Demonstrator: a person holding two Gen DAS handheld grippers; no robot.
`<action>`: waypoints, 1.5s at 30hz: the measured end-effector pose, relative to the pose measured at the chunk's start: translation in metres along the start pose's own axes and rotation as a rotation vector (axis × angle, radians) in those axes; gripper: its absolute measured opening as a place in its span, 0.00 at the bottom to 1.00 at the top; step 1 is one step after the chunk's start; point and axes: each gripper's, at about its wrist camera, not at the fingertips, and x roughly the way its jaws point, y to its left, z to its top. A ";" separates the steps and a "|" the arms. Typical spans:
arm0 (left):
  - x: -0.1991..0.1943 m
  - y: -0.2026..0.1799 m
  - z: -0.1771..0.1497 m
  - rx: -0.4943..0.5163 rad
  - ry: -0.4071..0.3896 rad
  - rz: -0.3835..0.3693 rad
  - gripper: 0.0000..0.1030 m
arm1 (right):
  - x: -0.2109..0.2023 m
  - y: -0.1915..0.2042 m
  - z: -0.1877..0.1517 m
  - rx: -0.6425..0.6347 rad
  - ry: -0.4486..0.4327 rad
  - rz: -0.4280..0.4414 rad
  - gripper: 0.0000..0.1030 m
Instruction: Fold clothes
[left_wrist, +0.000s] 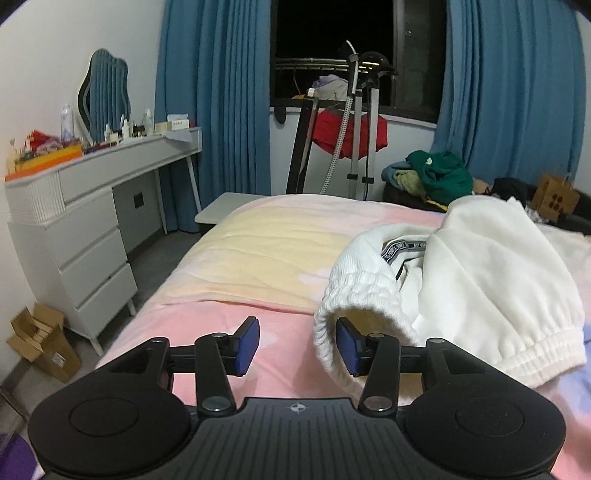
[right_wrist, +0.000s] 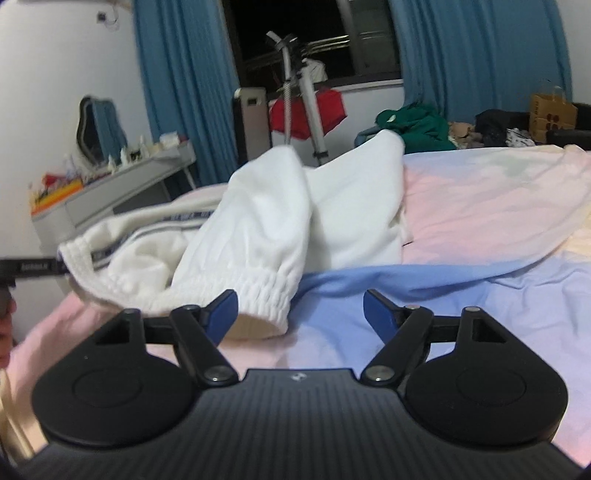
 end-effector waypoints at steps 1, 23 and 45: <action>0.000 -0.001 0.000 0.009 0.000 0.002 0.48 | 0.003 0.004 -0.001 -0.022 0.014 0.001 0.75; -0.006 -0.025 -0.003 0.204 -0.067 -0.010 0.54 | 0.068 0.019 -0.001 -0.045 -0.030 0.045 0.26; -0.030 -0.050 -0.037 0.516 -0.131 -0.161 0.85 | -0.018 0.006 0.031 0.086 -0.128 0.032 0.17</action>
